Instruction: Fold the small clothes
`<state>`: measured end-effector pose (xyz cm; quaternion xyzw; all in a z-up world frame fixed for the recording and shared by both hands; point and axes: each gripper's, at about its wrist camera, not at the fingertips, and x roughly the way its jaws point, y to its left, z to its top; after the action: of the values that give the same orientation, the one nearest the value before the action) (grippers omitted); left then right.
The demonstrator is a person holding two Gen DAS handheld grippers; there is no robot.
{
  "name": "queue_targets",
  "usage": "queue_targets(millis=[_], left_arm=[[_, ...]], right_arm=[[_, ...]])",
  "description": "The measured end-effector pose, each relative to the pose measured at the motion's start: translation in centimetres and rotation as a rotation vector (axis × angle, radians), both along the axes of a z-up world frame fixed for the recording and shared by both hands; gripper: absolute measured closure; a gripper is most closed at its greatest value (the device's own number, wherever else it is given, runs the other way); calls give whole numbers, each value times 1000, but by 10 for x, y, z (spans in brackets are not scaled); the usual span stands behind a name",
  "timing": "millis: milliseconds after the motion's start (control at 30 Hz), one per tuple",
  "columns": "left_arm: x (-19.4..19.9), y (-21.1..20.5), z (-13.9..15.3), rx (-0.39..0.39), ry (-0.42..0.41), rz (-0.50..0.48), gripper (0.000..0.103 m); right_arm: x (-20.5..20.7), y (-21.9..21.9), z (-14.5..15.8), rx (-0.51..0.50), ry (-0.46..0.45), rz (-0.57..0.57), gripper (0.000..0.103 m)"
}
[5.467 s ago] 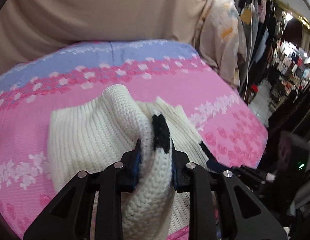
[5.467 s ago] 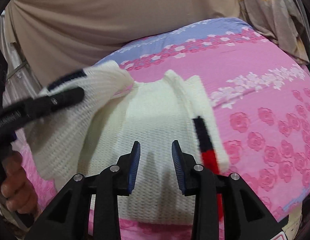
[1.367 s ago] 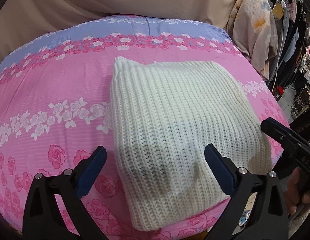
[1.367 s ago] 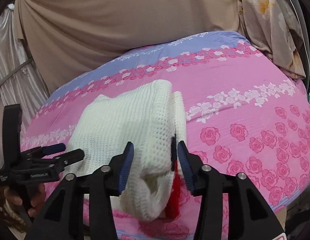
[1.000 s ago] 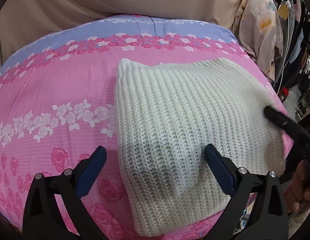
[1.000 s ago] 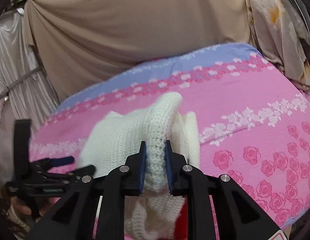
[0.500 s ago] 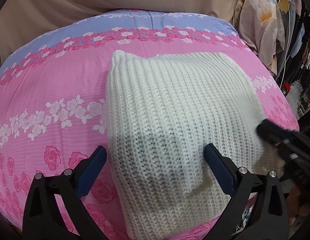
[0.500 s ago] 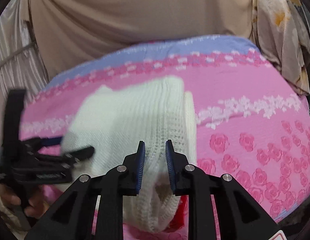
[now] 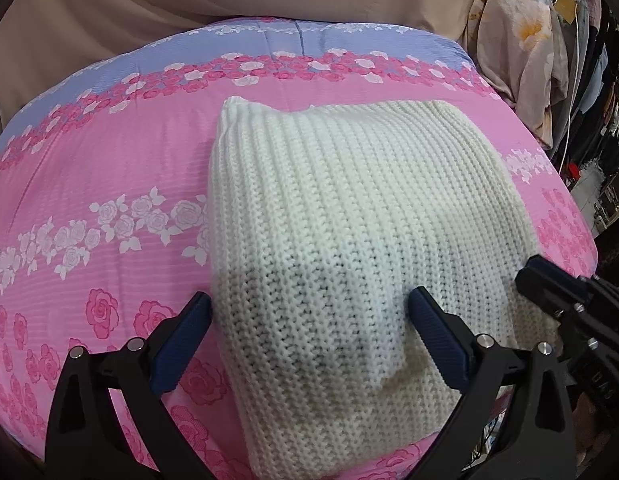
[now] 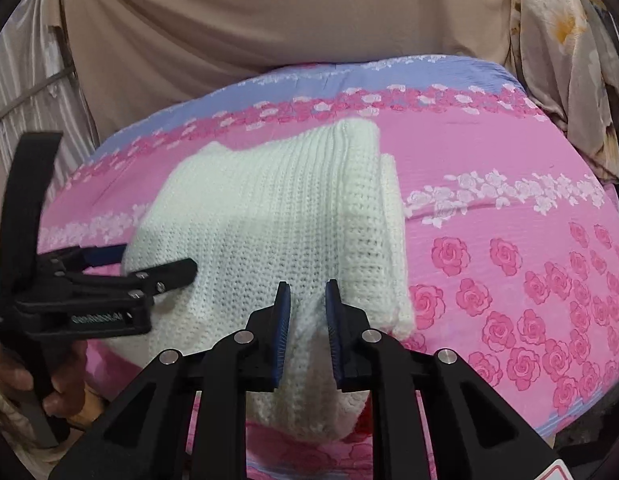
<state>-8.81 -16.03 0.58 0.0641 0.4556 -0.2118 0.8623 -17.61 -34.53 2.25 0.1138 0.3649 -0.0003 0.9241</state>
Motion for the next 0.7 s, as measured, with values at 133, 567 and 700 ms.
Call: queue_targets(millis=[133, 567, 700], left_arm=[[2, 0, 10, -36, -18, -5, 7], [31, 3, 23, -88, -22, 41, 6], [39, -2, 8, -77, 34, 33, 6]], right_arm=[[3, -18, 9, 20, -32, -48, 57], [43, -46, -5, 180, -32, -36, 87], [56, -58, -43, 215, 96, -80, 72]])
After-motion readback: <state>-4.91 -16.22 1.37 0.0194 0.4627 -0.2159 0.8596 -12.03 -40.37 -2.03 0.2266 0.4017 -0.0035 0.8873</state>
